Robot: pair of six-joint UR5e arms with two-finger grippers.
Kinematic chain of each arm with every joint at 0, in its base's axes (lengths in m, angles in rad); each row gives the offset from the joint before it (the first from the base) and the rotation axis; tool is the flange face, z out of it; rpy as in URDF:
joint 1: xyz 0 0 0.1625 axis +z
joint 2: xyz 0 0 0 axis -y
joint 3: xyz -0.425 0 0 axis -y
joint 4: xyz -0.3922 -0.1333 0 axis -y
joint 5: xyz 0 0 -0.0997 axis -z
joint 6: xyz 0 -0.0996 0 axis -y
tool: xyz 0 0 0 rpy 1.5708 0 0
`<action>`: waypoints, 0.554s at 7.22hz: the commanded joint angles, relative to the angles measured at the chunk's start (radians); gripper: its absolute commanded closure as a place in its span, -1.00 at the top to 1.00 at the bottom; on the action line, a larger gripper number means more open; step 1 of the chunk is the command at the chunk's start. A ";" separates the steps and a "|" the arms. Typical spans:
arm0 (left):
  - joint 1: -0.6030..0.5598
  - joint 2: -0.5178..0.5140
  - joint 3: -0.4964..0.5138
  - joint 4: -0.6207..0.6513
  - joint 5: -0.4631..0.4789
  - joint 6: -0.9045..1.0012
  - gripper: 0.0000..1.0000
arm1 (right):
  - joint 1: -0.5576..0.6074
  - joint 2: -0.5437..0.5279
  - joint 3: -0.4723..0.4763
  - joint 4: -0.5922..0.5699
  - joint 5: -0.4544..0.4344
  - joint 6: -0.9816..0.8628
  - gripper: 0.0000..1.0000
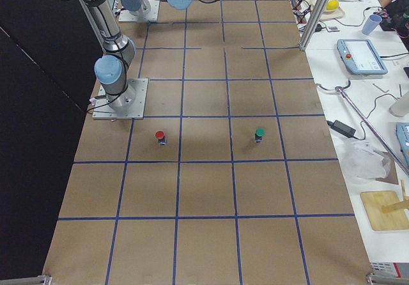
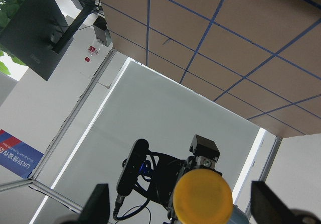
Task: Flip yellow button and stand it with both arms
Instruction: 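Grasp the yellow button's cap end with the right gripper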
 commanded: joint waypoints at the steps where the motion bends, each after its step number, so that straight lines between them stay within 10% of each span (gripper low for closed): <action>1: 0.000 -0.005 -0.001 0.001 0.000 0.000 -0.42 | 0.022 -0.011 0.030 0.013 0.001 0.001 0.98; 4: 0.000 -0.006 -0.002 0.020 0.000 0.000 -0.42 | 0.024 -0.014 0.050 0.013 0.003 0.005 0.58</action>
